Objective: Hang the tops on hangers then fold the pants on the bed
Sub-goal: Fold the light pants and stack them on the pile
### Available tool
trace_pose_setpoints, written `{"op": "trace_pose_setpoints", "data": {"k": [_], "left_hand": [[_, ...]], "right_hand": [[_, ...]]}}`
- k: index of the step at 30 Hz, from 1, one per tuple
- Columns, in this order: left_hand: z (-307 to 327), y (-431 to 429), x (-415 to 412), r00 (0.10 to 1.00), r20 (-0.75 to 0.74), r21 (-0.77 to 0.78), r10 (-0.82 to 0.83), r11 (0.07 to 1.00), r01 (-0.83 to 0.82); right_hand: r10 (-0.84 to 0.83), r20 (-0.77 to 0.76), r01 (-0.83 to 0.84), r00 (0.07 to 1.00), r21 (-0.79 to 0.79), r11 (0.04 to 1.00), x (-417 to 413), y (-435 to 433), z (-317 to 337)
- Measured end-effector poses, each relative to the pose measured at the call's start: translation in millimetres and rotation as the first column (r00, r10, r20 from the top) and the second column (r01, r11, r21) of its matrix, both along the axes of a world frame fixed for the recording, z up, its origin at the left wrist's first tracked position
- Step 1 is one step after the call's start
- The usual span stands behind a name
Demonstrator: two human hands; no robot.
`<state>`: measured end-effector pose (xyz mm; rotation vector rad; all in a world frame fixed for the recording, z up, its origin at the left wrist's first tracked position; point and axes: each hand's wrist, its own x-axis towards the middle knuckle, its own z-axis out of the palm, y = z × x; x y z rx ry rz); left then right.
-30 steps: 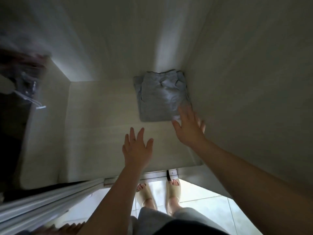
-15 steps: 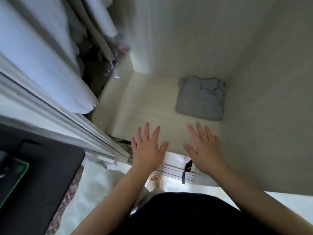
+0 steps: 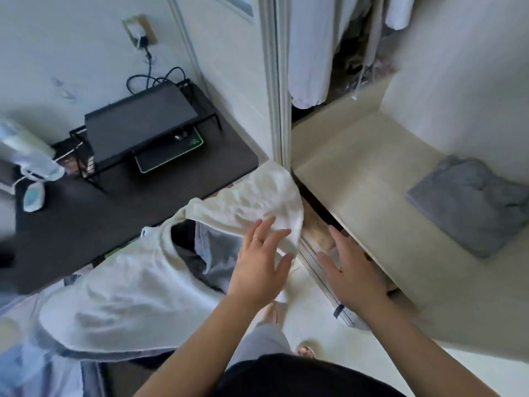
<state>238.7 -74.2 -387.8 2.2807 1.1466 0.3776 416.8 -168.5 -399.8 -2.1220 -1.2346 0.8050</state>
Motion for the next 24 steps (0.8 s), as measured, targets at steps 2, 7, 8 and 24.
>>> {"op": "trace_pose_setpoints", "data": {"k": [2,7,8,24], "left_hand": [[8,-5,-30,0.994,0.036,0.110,0.106,0.988,-0.109],[25,12,-80,0.947,0.034,0.361,0.318,0.880,-0.309],[29,22,-86,0.952,-0.001,0.367,0.307,0.885,-0.286],[26,108,-85,0.954,-0.299,0.390,0.010,0.914,0.113]], "right_hand": [[0.106,-0.059,-0.102,0.993,0.055,0.993,-20,9,4],[0.280,-0.027,-0.276,0.960,0.113,0.955,-69,40,8],[0.292,-0.002,-0.290,0.956,0.112,0.951,-78,48,7],[-0.259,0.327,0.203,0.909,0.196,0.959,-109,93,-1]]}}
